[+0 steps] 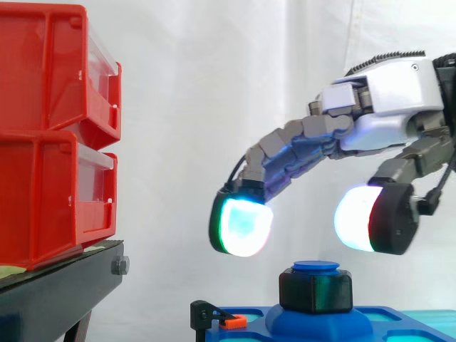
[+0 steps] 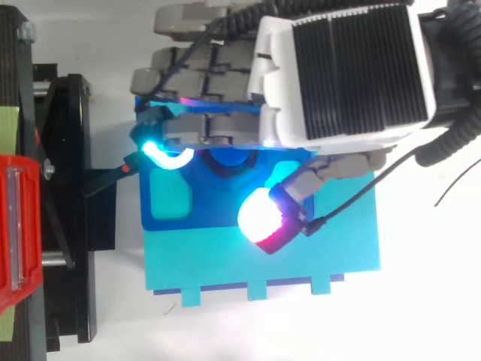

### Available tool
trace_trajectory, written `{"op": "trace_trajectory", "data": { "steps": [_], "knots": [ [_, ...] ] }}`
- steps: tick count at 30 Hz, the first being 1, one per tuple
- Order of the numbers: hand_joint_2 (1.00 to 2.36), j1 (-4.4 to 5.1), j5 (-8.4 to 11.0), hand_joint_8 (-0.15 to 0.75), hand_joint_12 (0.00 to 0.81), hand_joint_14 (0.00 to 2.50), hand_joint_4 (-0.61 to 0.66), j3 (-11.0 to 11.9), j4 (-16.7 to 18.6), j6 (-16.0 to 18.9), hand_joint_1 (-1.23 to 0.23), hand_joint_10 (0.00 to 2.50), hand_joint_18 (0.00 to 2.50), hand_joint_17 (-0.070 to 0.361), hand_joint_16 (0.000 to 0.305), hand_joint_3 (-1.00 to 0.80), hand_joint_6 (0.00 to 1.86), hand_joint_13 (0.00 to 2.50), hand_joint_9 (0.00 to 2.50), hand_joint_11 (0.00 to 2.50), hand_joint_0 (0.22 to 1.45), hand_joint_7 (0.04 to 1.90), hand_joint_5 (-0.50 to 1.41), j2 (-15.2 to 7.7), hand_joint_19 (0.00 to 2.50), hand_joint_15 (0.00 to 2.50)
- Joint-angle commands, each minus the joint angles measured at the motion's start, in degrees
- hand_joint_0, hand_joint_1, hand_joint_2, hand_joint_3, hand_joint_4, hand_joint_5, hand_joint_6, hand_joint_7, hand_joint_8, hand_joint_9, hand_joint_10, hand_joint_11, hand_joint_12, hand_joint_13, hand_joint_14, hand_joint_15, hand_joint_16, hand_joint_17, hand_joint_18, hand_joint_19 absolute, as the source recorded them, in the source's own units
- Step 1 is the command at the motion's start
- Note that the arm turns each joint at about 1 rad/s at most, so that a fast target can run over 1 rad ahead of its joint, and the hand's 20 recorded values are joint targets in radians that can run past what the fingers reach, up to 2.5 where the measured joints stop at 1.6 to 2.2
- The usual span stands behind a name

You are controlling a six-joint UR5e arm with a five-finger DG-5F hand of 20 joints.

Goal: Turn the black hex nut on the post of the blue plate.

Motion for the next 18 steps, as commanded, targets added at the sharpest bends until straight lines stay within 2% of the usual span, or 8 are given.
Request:
{"op": "trace_trajectory", "data": {
  "steps": [1,6,12,14,18],
  "knots": [
    [1.0,0.27,1.01,0.258,0.39,0.0,0.17,0.2,-2.8,-1.6,-0.55,0.0,0.1,0.129,0.057,-0.5,0.5,0.28,0.29,0.0,0.43,0.75,-0.22,1.4,0.15,0.06],
    [1.0,0.45,2.68,0.259,0.389,0.0,0.17,0.1,-4.3,-2.0,-0.54,0.0,0.08,0.128,0.057,-0.5,0.5,0.27,0.29,0.0,0.43,0.76,-0.22,3.1,0.15,0.07],
    [1.0,0.53,3.12,0.26,0.388,0.0,0.18,0.1,-6.2,-2.0,-0.54,0.0,0.07,0.127,0.057,-0.5,0.5,0.26,0.29,0.0,0.43,0.78,-0.22,4.0,0.15,0.06],
    [1.0,0.62,3.21,0.259,0.386,0.0,0.18,-0.1,-6.8,-2.0,-0.54,0.0,0.07,0.127,0.056,-0.5,0.5,0.26,0.29,0.0,0.43,0.78,-0.21,4.5,0.15,0.06],
    [1.0,0.71,4.62,0.258,0.387,0.0,0.19,-1.2,-7.2,-1.7,-0.54,0.0,0.06,0.127,0.056,-0.5,0.5,0.26,0.3,0.0,0.43,0.77,-0.21,6.1,0.14,0.06]
  ]
}}
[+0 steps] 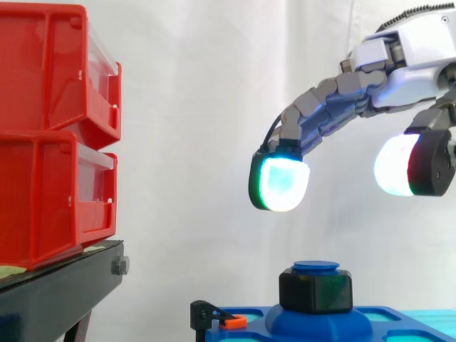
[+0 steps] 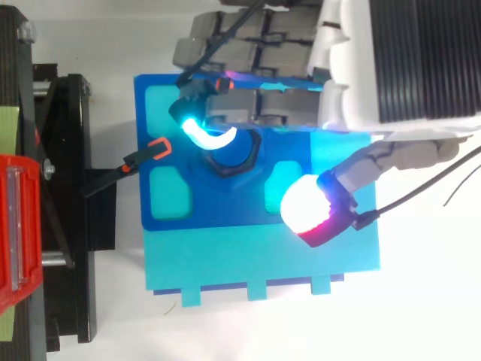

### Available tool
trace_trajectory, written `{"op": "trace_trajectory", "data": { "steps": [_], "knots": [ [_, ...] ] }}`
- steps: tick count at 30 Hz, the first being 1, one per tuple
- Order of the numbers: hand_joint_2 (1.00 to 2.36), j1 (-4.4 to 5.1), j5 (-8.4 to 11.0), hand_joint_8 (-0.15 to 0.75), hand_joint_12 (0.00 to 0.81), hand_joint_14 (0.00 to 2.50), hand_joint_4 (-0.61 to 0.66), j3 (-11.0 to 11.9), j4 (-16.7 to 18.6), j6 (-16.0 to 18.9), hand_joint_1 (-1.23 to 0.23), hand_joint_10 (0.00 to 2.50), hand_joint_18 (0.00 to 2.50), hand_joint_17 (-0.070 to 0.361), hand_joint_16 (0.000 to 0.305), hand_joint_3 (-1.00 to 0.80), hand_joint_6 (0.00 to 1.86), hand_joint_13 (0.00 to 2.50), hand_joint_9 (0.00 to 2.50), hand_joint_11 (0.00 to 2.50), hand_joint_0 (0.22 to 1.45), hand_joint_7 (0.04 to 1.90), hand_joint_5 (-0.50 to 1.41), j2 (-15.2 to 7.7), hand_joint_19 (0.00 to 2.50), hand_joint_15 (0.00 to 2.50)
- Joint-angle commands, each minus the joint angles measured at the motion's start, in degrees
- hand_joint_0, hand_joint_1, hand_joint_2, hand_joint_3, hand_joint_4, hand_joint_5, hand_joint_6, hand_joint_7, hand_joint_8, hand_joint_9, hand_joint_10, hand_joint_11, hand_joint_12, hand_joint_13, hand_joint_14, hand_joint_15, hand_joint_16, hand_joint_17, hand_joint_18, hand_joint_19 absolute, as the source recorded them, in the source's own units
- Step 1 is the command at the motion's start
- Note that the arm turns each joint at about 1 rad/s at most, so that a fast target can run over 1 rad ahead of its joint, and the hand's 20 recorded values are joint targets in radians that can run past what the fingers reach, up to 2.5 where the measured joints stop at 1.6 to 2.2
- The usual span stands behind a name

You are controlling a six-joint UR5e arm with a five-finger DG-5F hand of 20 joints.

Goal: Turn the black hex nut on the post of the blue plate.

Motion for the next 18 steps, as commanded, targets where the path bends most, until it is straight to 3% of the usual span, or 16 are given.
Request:
{"op": "trace_trajectory", "data": {
  "steps": [1,6,8,11,13,14,15,18],
  "knots": [
    [1.0,0.06,1.03,0.258,0.387,0.0,0.19,-1.1,-0.3,0.2,-0.54,0.0,0.06,0.127,0.056,-0.5,0.5,0.26,0.3,0.0,0.44,0.76,-0.21,1.4,0.15,0.06],
    [1.0,0.59,3.22,0.254,0.386,0.0,0.19,-6.8,1.8,1.0,-0.54,0.0,0.05,0.131,0.058,-0.5,0.5,0.24,0.29,0.0,0.44,0.72,-0.2,4.9,0.14,0.05],
    [1.0,1.2,5.16,0.252,0.384,0.0,0.19,-10.6,5.7,2.1,-0.54,0.0,0.04,0.131,0.058,-0.5,0.5,0.23,0.29,0.0,0.44,0.71,-0.2,7.1,0.14,0.04],
    [1.0,1.73,6.39,0.25,0.383,0.0,0.18,-13.5,8.2,3.3,-0.54,0.0,0.03,0.132,0.059,-0.5,0.5,0.22,0.29,0.0,0.44,0.7,-0.2,8.7,0.13,0.03],
    [1.0,2.34,7.62,0.249,0.383,0.0,0.18,-17.1,10.8,5.3,-0.53,0.0,0.02,0.132,0.059,-0.5,0.5,0.22,0.28,0.0,0.44,0.7,-0.2,10.9,0.13,0.03],
    [1.0,2.34,7.62,0.249,0.383,0.0,0.18,-17.1,10.8,5.3,-0.53,0.0,0.02,0.132,0.059,-0.5,0.5,0.22,0.28,0.0,0.44,0.7,-0.2,10.9,0.13,0.03],
    [1.0,2.96,9.02,0.248,0.383,0.0,0.18,-19.9,13.4,6.8,-0.53,0.0,0.02,0.132,0.059,-0.5,0.5,0.22,0.28,0.0,0.44,0.7,-0.2,12.6,0.14,0.03],
    [1.0,3.57,10.61,0.245,0.38,0.0,0.17,-22.6,15.9,8.2,-0.53,0.0,0.0,0.133,0.059,-0.5,0.5,0.19,0.26,0.0,0.44,0.68,-0.21,14.3,0.12,0.01]
  ]
}}
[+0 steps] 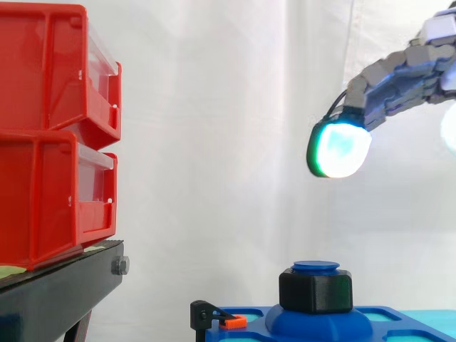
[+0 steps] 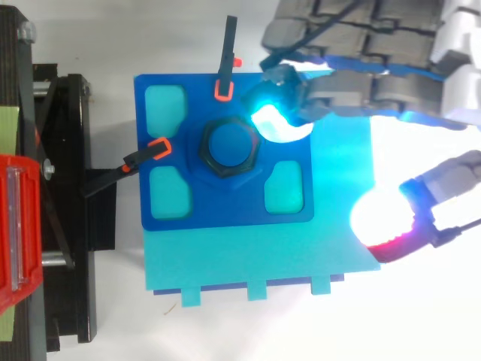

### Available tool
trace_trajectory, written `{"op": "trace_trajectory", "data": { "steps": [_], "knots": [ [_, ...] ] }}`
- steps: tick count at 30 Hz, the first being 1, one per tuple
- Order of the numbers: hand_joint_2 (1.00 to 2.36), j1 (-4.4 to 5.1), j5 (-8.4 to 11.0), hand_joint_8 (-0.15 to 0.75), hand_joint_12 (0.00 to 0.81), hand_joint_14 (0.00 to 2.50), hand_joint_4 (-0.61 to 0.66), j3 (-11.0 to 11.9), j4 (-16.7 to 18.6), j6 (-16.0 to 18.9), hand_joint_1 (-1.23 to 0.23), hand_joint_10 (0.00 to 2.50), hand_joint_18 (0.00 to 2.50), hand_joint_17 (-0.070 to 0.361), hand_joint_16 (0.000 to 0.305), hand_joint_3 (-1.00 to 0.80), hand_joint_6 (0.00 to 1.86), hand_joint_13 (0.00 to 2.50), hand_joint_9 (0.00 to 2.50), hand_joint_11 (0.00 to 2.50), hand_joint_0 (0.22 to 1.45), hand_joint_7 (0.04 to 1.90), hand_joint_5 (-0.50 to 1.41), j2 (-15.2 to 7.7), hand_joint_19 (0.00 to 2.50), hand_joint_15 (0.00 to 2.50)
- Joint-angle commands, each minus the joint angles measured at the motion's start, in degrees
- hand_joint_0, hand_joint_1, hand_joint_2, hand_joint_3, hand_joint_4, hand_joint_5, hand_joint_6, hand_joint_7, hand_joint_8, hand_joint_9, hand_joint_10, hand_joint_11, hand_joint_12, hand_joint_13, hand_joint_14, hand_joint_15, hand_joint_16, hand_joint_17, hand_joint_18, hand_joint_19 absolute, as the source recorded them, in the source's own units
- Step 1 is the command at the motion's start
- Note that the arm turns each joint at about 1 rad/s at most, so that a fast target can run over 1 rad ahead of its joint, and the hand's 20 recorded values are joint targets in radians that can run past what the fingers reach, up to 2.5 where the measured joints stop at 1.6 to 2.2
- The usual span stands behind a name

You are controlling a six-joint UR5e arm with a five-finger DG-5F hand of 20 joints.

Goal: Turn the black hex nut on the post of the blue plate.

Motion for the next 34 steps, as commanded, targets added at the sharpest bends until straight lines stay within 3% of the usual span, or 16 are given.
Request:
{"op": "trace_trajectory", "data": {
  "steps": [1,6,8,9,13,18,34],
  "knots": [
    [1.0,1.28,3.88,0.232,0.377,0.0,0.16,-4.6,4.0,3.6,-0.51,0.0,0.0,0.131,0.058,-0.5,0.5,0.15,0.21,0.0,0.44,0.68,-0.21,2.9,0.14,0.03],
    [1.0,1.72,6.61,0.202,0.368,0.0,0.11,-4.6,4.0,10.6,-0.46,0.0,0.0,0.133,0.059,-0.5,0.5,0.0,0.05,0.0,0.43,0.65,-0.24,2.9,0.12,0.03],
    [1.0,1.81,7.22,0.192,0.367,0.0,0.1,-4.6,4.0,13.0,-0.45,0.0,0.0,0.133,0.059,-0.5,0.5,0.0,0.02,0.0,0.43,0.64,-0.24,2.9,0.12,0.03],
    [1.0,1.81,8.19,0.187,0.363,0.0,0.1,-4.5,4.0,16.6,-0.44,0.0,0.0,0.132,0.059,-0.5,0.5,0.0,0.01,0.0,0.43,0.63,-0.24,2.9,0.11,0.02],
    [1.0,1.81,9.59,0.176,0.357,0.0,0.09,-4.6,3.0,21.6,-0.44,0.0,0.0,0.13,0.058,-0.5,0.5,0.0,0.0,0.0,0.43,0.63,-0.25,2.9,0.1,0.02],
    [1.0,1.98,9.68,0.173,0.36,0.0,0.08,-4.5,0.5,22.1,-0.44,0.0,0.0,0.129,0.058,-0.5,0.5,0.0,0.0,0.0,0.43,0.62,-0.25,2.9,0.11,0.02],
    [1.0,1.98,9.51,0.157,0.358,0.0,0.04,-4.6,0.4,22.1,-0.45,0.0,0.0,0.125,0.056,-0.5,0.5,0.0,0.0,0.0,0.43,0.6,-0.26,2.9,0.09,0.01]
  ]
}}
